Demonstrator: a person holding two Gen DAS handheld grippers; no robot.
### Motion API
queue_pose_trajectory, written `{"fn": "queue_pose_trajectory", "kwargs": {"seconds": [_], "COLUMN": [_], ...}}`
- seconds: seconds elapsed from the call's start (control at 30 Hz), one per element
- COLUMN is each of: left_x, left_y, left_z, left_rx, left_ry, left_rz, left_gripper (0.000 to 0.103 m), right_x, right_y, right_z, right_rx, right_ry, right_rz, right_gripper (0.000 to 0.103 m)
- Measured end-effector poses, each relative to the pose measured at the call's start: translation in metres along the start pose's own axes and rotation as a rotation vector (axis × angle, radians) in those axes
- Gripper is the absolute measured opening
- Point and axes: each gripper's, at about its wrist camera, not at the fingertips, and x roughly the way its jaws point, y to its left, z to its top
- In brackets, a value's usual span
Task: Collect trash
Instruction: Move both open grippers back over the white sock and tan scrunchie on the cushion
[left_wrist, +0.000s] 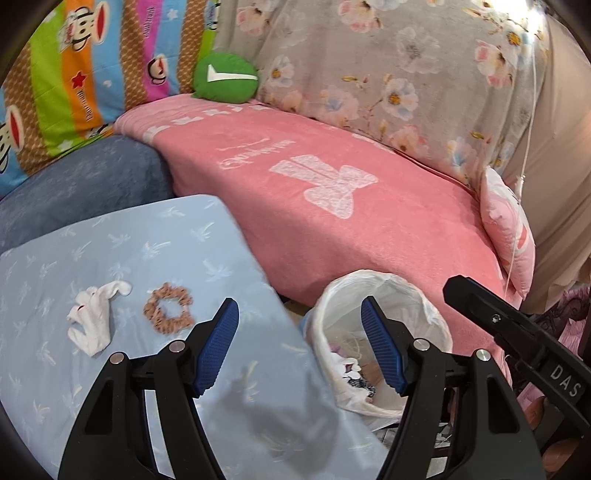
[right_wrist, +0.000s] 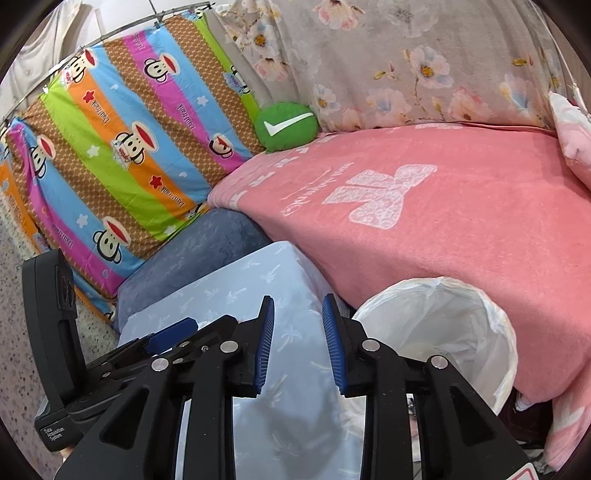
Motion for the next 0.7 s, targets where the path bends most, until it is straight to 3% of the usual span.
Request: {"fn": "queue_pose_trajectory", "kwargs": {"seconds": [0.53, 0.7], "left_x": [-0.011, -0.011], "left_y": [0.076, 0.104], "left_z": [-0.015, -0.023], "left_rx": [-0.108, -0.139], "left_ry": [0.003, 0.012], "left_rz": [0.100, 0.156], "left_gripper": [0.066, 0.073], "right_x": [0.051, 0.070], "right_y": [0.058, 0.069], "right_z": [-0.026, -0.036], "right_rx": [-0.056, -0.070], "right_ry": [0.099, 0.135], "right_rz": [0.035, 0.035], "right_gripper": [0.028, 0.032]}}
